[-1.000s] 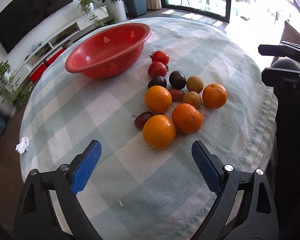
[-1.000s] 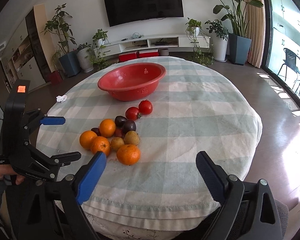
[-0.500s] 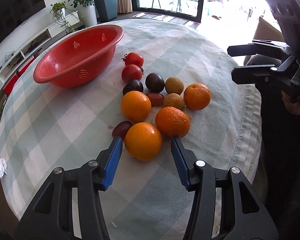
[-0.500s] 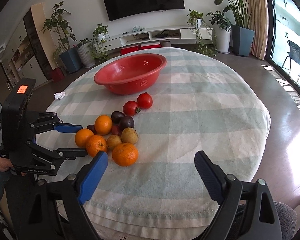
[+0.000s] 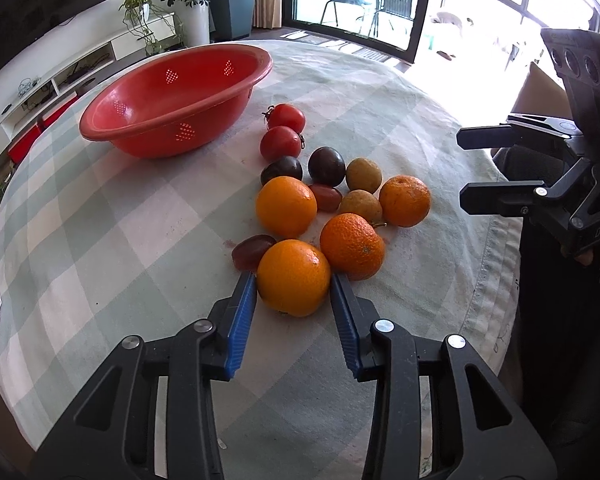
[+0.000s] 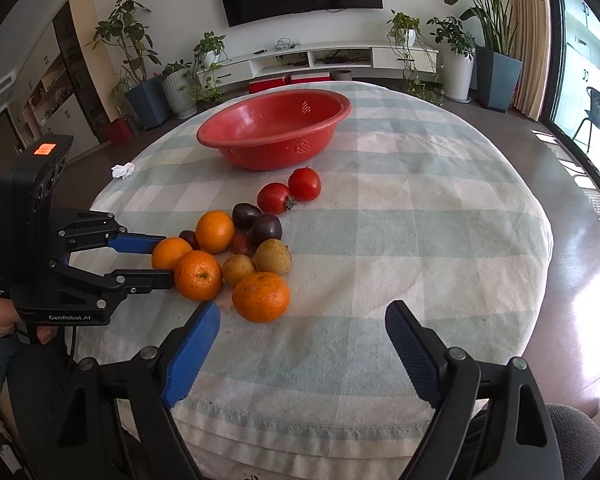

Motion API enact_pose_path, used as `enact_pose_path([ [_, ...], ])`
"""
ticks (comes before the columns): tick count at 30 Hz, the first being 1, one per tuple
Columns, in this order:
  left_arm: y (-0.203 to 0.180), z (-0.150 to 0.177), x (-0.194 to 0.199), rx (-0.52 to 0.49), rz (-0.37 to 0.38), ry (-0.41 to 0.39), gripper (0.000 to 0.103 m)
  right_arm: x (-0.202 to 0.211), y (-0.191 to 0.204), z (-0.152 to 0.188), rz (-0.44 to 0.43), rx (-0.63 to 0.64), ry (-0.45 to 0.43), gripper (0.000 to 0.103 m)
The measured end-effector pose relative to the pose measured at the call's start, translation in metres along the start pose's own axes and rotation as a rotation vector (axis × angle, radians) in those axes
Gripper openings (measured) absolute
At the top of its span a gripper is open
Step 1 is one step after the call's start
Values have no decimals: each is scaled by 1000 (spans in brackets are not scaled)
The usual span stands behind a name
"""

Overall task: Organize fruits
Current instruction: 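Close the left tool on a large orange while the right tool grasps another orange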

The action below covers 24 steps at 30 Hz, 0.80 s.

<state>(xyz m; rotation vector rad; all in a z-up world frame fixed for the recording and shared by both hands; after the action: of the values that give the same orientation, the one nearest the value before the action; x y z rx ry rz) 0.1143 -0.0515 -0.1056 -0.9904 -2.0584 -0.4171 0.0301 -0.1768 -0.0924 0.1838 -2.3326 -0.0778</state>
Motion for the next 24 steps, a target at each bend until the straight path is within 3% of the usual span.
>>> enact_pose_path([
  [17,19,6,24,145,-12,-109,36,-47,17,2,-40,76,103,63],
  [24,22,4,33,162,-24,-149,36,-49,19,2,-62,96,92,48],
])
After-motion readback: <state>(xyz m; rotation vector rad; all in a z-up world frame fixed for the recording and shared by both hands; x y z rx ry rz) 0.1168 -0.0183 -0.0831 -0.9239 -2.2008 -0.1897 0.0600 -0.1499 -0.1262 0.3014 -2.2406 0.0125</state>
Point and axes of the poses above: each gripper's, at about its wrist camera, not at the fingertips, and x roughly against the way its jaws point, y to its left, z to its underside, the point moved 5 cm from there along -x, roughly the way its jaws point, and after that the axes turned 5 degrees about -y, right-handed, at the moved point
